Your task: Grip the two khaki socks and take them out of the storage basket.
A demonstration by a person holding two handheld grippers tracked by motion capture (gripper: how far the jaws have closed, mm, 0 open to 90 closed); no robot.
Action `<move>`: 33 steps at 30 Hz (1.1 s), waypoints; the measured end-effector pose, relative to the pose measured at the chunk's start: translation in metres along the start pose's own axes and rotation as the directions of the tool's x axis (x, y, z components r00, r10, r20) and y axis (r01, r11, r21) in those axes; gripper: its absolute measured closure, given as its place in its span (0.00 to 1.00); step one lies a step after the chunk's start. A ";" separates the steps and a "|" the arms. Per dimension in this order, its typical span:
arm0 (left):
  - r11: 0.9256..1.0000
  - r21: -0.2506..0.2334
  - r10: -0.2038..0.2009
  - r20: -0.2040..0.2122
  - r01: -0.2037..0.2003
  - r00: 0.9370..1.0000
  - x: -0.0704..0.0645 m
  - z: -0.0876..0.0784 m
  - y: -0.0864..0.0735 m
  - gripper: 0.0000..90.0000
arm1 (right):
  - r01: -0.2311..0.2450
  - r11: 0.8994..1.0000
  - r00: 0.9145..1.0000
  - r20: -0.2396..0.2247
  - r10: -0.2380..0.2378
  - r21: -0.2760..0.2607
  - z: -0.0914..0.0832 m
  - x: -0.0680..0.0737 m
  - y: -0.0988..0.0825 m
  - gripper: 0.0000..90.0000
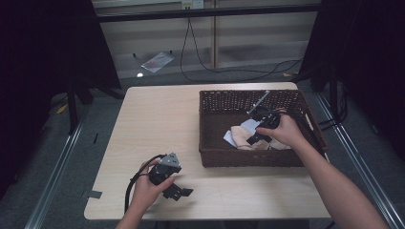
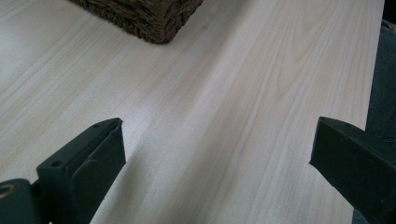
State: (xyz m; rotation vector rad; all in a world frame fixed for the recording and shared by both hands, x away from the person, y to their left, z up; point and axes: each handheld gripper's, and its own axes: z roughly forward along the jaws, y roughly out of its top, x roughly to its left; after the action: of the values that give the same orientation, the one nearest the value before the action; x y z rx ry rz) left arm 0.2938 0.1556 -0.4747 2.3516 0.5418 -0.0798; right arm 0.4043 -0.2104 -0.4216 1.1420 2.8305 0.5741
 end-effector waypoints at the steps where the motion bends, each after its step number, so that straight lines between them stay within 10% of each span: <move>1: 1.000 0.000 0.000 0.000 0.000 1.000 0.000 0.000 0.000 0.03 | 0.005 1.000 1.000 0.001 -0.005 0.004 0.001 0.000 0.000 0.33; 23: 1.000 0.009 0.003 0.001 -0.003 1.000 0.000 0.001 0.000 0.03 | 0.014 1.000 0.999 -0.029 -0.013 0.027 0.020 -0.007 0.003 0.66; 28: 1.000 0.002 0.002 0.009 -0.002 1.000 0.002 0.001 0.000 0.03 | 0.033 0.999 0.998 -0.048 -0.032 0.031 0.022 -0.009 0.003 0.93; 33: 1.000 0.001 0.001 -0.001 -0.001 1.000 0.001 0.000 0.000 0.03 | 0.019 1.000 0.998 -0.058 -0.019 0.013 0.015 -0.007 0.003 0.97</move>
State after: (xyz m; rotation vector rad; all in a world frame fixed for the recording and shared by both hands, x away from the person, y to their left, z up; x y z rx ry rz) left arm 0.2944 0.1563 -0.4748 2.3529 0.5415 -0.0787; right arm 0.4145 -0.2082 -0.4354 1.1173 2.8948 0.5976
